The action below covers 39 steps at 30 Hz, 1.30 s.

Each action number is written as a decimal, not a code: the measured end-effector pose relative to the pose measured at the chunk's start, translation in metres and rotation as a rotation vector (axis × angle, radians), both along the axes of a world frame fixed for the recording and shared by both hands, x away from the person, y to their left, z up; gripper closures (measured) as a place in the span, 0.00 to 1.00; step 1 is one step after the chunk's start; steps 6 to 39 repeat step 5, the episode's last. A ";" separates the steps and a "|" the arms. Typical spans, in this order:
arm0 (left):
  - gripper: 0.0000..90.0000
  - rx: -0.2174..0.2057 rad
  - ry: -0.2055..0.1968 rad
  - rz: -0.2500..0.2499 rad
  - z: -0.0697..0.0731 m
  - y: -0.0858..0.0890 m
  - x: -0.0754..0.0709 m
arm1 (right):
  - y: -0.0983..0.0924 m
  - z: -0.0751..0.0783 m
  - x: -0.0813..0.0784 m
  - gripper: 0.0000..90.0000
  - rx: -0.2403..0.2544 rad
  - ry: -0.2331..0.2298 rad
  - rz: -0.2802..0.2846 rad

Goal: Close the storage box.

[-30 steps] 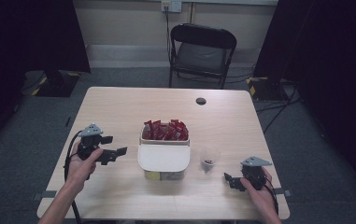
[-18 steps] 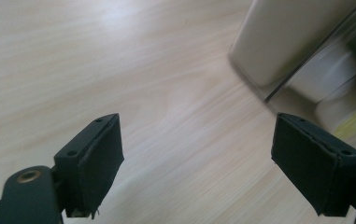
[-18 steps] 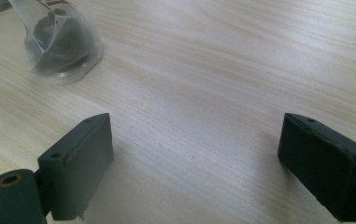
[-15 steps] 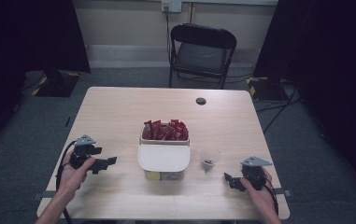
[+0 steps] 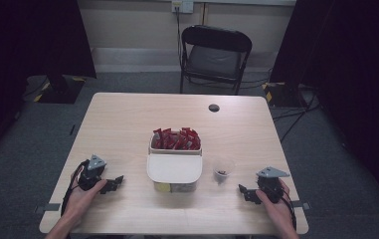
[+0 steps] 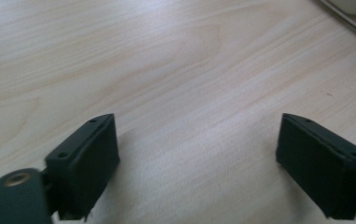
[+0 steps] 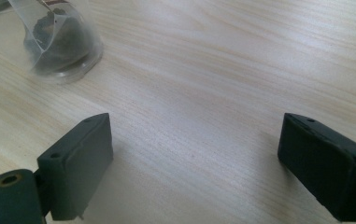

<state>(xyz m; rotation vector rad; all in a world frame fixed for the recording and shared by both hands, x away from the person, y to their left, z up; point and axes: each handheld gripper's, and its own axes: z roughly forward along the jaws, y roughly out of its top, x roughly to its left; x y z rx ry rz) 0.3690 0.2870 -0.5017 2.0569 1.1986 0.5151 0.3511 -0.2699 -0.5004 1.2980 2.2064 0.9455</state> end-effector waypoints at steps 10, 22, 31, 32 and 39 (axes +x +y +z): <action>0.08 0.008 0.000 0.003 -0.001 0.000 0.001 | 0.000 0.000 0.000 0.10 -0.003 -0.002 -0.006; 0.08 0.008 0.000 0.003 -0.001 0.000 0.001 | 0.000 0.000 0.000 0.10 -0.003 -0.002 -0.006; 0.08 0.008 0.000 0.003 -0.001 0.000 0.001 | 0.000 0.000 0.000 0.10 -0.003 -0.002 -0.006; 0.08 0.008 0.000 0.003 -0.001 0.000 0.001 | 0.000 0.000 0.000 0.10 -0.003 -0.002 -0.006; 0.08 0.008 0.000 0.003 -0.001 0.000 0.001 | 0.000 0.000 0.000 0.10 -0.003 -0.002 -0.006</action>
